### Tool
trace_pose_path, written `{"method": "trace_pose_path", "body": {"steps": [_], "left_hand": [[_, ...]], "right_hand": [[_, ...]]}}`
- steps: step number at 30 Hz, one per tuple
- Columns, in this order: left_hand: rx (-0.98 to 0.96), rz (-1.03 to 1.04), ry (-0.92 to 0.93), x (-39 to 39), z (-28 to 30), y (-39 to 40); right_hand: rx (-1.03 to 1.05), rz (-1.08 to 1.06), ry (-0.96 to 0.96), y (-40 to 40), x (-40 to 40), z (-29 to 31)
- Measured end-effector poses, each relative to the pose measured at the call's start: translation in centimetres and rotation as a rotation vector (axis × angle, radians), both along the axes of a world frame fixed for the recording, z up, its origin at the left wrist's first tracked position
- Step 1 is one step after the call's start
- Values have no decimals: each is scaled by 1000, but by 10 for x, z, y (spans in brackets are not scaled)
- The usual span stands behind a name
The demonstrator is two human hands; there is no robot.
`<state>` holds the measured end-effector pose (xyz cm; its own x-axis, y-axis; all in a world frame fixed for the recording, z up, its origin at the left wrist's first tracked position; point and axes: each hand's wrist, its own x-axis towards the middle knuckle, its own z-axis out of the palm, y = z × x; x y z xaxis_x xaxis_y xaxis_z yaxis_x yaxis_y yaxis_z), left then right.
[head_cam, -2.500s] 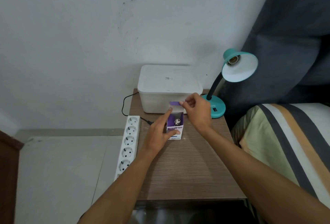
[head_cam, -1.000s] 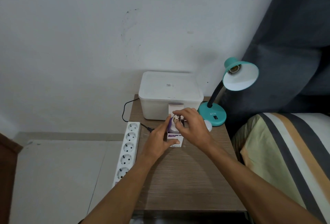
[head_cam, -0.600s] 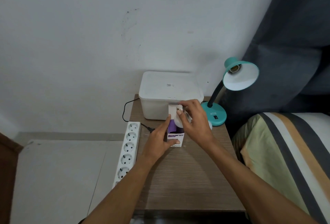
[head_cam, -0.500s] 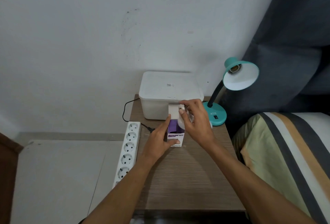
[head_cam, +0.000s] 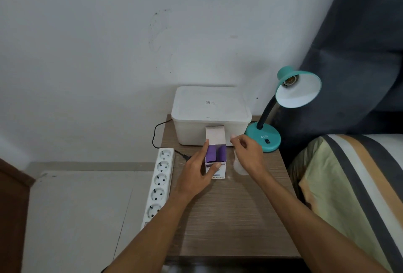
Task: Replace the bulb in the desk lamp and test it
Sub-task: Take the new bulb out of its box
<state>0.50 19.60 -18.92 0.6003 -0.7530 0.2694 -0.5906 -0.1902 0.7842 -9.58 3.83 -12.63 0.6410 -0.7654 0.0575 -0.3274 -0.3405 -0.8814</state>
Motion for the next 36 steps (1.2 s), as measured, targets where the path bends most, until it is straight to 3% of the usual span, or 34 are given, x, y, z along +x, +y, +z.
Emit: {"method": "trace_pose_path", "body": {"steps": [6,12,21,29,36], "left_hand": [[-20,-20,-27,1,0,-2],[-14,10,123,-1,1,0],[-27,4,204,-2,3,2],[-10,-27,55,-3,-1,2],[-28,-40,63,-4,-3,0]], "right_hand": [[88,83,-34,-4,7,-3],[250,143,-140,-7,0,-2],[254,241,-102,3,-17,-2],[162,227,-79,9,-18,-10],[122,215,-6,6,-16,-11]]}}
